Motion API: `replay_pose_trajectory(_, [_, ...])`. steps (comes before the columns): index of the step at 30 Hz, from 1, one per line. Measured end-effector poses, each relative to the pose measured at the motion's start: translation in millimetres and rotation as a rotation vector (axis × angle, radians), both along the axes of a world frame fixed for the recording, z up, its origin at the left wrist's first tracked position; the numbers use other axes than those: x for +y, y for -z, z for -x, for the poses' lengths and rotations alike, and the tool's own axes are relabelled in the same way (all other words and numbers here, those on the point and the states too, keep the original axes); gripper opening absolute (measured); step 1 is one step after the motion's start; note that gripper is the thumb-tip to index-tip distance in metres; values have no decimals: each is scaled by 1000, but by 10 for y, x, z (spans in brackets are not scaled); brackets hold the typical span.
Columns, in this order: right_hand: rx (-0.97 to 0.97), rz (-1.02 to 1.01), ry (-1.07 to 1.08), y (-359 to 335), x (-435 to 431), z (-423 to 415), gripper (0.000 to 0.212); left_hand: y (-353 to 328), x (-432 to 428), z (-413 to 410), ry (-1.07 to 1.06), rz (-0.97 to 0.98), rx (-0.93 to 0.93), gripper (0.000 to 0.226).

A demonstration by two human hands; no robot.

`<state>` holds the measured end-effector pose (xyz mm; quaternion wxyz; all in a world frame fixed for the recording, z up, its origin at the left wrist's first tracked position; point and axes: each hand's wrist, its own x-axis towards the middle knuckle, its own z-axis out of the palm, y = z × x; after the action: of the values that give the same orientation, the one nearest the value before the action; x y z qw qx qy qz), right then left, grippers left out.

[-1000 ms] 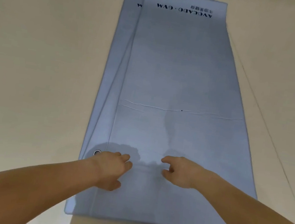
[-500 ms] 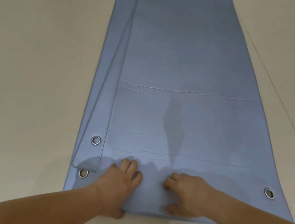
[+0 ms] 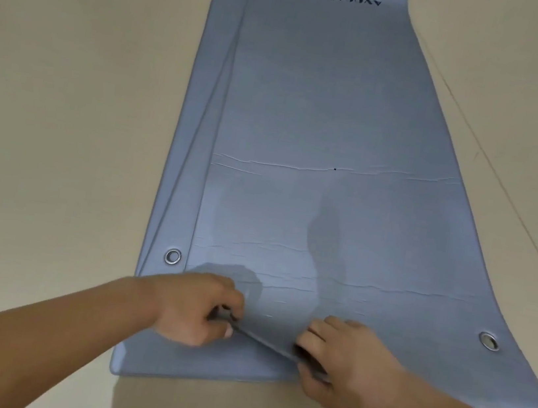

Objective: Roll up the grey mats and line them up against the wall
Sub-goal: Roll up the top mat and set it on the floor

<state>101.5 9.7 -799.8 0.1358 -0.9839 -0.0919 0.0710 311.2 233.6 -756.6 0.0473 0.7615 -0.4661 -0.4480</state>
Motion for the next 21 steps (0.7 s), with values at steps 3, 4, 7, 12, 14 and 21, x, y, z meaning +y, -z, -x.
replay_pose_trajectory(3, [-199, -52, 205, -96, -58, -29, 26, -320, -178, -231, -3, 48, -71, 11])
replay_pose_trajectory(4, [-233, -33, 286, -143, -122, -83, 34, -430, -247, -322, -6, 36, -96, 9])
replay_pose_trajectory(7, [-272, 111, 480, -426, -310, -352, 58, -716, -501, -550, -10, -36, -155, 11])
replay_pose_trajectory(12, [142, 100, 718, -770, -389, -669, 59, -862, -858, -652, -35, -78, -270, 12])
replay_pose_trajectory(14, [179, 138, 663, -766, -378, -665, 57, -803, -779, -566, -40, -91, -254, 13])
replay_pose_trajectory(21, [369, 28, 411, -1186, -472, -699, 69, -1061, -505, -428, -184, -206, 139, 14])
